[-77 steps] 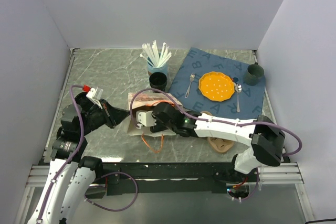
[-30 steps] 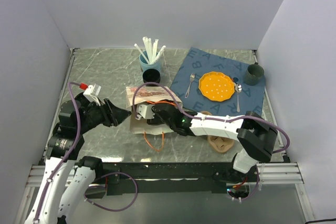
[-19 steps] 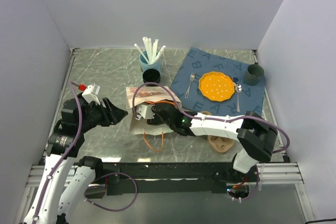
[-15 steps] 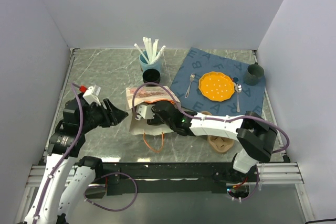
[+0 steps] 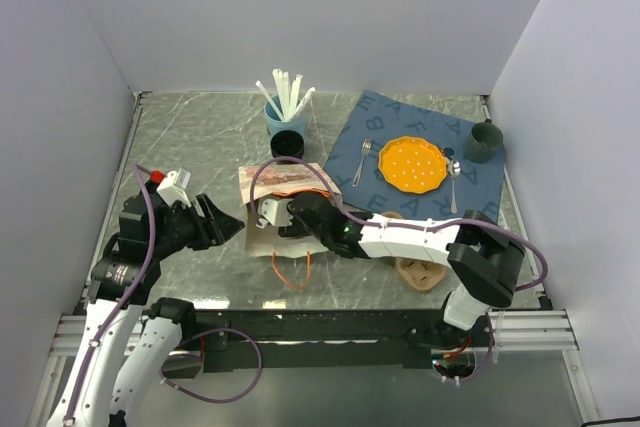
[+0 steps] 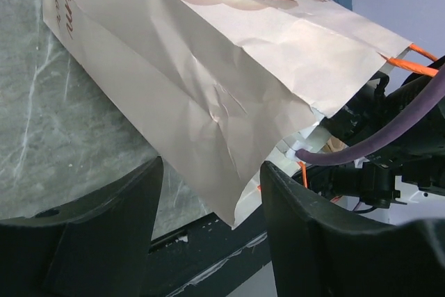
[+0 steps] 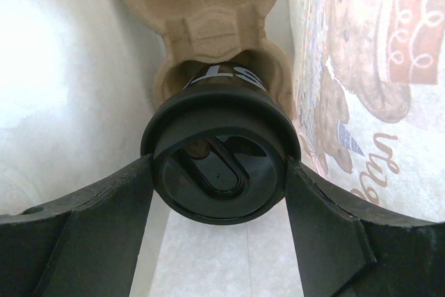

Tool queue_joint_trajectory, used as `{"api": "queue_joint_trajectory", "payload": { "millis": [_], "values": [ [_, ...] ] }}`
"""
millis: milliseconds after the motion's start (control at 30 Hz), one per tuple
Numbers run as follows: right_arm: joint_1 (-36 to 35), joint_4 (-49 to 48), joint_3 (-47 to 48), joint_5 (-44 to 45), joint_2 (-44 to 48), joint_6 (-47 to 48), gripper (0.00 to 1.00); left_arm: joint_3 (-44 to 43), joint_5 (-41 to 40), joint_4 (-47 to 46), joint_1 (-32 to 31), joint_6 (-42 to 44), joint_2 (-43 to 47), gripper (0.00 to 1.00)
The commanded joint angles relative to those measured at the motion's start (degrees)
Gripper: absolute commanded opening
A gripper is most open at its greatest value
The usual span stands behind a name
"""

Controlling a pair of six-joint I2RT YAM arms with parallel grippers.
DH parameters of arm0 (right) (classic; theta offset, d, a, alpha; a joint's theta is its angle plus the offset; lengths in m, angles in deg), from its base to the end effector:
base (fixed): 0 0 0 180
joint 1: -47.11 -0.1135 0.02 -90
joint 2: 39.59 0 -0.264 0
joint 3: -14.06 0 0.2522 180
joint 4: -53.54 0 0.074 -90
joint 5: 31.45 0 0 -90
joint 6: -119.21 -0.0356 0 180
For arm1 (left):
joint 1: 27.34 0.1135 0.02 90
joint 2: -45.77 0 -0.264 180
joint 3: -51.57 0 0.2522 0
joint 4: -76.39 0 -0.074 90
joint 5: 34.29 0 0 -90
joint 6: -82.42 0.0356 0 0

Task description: Pack the takeout coffee

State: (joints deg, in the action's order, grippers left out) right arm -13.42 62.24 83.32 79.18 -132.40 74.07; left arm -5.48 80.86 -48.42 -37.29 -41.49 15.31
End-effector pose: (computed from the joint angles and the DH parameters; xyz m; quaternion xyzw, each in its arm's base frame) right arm 0.1855 0.3028 0.2192 -0.6329 0.5909 -0.0906 0.4920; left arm 0.1069 -0.0341 0.3094 -0.0655 0.8440 -0.3598 0.3923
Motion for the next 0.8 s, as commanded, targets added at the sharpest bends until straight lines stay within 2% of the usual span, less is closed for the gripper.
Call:
{"api": "queue_joint_trajectory", "payload": {
  "millis": [0,167,333,433,667,767],
  "values": [
    [0.24,-1.71,3.46,1.00,-0.44,-0.65,0.47,-1.27,-0.80,1.02,-0.06,-0.02,0.40,0.64],
    [0.24,-1.27,4.61,0.82,-1.49,-0.65,0.47,0.92,-1.41,-1.61,-0.06,-0.45,0.66,0.63],
    [0.33,-1.53,5.40,1.00,-2.89,-1.09,0.47,0.75,-1.33,-4.60,-0.06,-0.81,-2.06,0.54],
    [0.24,-1.88,5.84,1.09,-3.51,-0.92,0.47,-0.13,-1.41,-4.87,-0.06,0.42,-3.38,0.47],
    [0.24,-1.88,6.63,1.09,-4.21,-1.00,0.47,-1.36,-1.50,-3.11,-0.15,0.68,-4.26,0.17],
    [0.24,-1.97,6.46,1.00,-4.30,-0.92,0.47,-2.24,-2.12,-2.14,-0.15,1.57,-4.35,0.08]
  ]
}}
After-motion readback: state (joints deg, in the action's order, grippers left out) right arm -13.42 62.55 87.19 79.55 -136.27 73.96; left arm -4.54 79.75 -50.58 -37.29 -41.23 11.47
